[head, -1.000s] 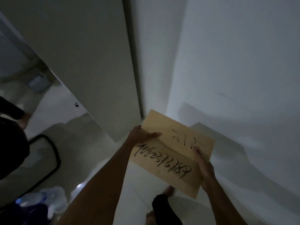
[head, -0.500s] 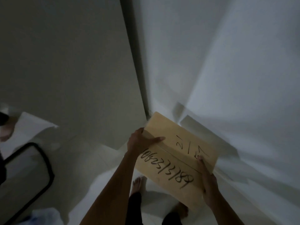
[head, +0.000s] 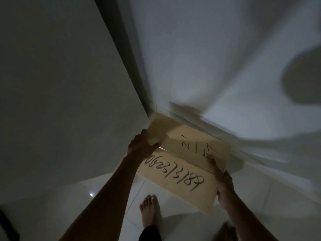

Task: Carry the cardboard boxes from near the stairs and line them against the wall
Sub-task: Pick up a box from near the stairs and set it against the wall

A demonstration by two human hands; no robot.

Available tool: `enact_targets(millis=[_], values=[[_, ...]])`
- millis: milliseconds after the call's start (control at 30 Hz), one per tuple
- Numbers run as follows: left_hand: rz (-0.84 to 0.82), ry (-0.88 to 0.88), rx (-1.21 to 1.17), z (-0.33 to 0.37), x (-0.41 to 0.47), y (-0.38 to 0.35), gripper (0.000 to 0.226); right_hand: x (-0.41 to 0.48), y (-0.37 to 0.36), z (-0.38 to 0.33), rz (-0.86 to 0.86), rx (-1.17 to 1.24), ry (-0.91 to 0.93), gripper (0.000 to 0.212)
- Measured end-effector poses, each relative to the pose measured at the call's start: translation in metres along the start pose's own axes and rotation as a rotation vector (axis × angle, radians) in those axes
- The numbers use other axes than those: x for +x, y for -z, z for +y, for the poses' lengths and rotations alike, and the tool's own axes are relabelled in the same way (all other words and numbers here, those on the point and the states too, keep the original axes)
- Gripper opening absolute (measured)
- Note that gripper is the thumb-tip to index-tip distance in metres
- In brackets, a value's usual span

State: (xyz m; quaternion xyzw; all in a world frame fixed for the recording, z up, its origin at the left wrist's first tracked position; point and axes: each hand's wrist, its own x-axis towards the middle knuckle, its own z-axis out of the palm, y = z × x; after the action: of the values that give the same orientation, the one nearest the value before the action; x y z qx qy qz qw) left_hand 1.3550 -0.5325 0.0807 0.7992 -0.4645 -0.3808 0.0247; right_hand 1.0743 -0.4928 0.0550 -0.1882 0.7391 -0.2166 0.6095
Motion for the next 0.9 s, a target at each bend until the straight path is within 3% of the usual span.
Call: enact_targets(millis=[133,333,467,567,667,900], values=[[0.019,-0.015,0.001,-0.029,0.052,-0.032,0.072,0.053,-0.031,0.019,0.004,-0.003,0.020,0.044],[0.093,-0.016,-0.012,-0.065,0.103,-0.065,0.085,0.116,-0.073,0.039,-0.008,-0.010,0.059,0.041],[0.147,-0.059,0.054,-0.076,0.123,-0.074,0.082,0.136,-0.091,0.040,0.024,0.026,0.063,0.040],[0.174,-0.163,0.089,-0.079,0.131,-0.077,0.076,0.145,-0.100,0.036,0.051,0.044,0.040,0.051],[0.141,-0.254,0.211,-0.080,0.132,-0.083,0.080,0.154,-0.111,0.031,0.056,0.040,0.043,0.046],[0.087,-0.239,0.288,-0.078,0.134,-0.084,0.083,0.166,-0.121,0.031,0.111,-0.007,0.021,0.038]])
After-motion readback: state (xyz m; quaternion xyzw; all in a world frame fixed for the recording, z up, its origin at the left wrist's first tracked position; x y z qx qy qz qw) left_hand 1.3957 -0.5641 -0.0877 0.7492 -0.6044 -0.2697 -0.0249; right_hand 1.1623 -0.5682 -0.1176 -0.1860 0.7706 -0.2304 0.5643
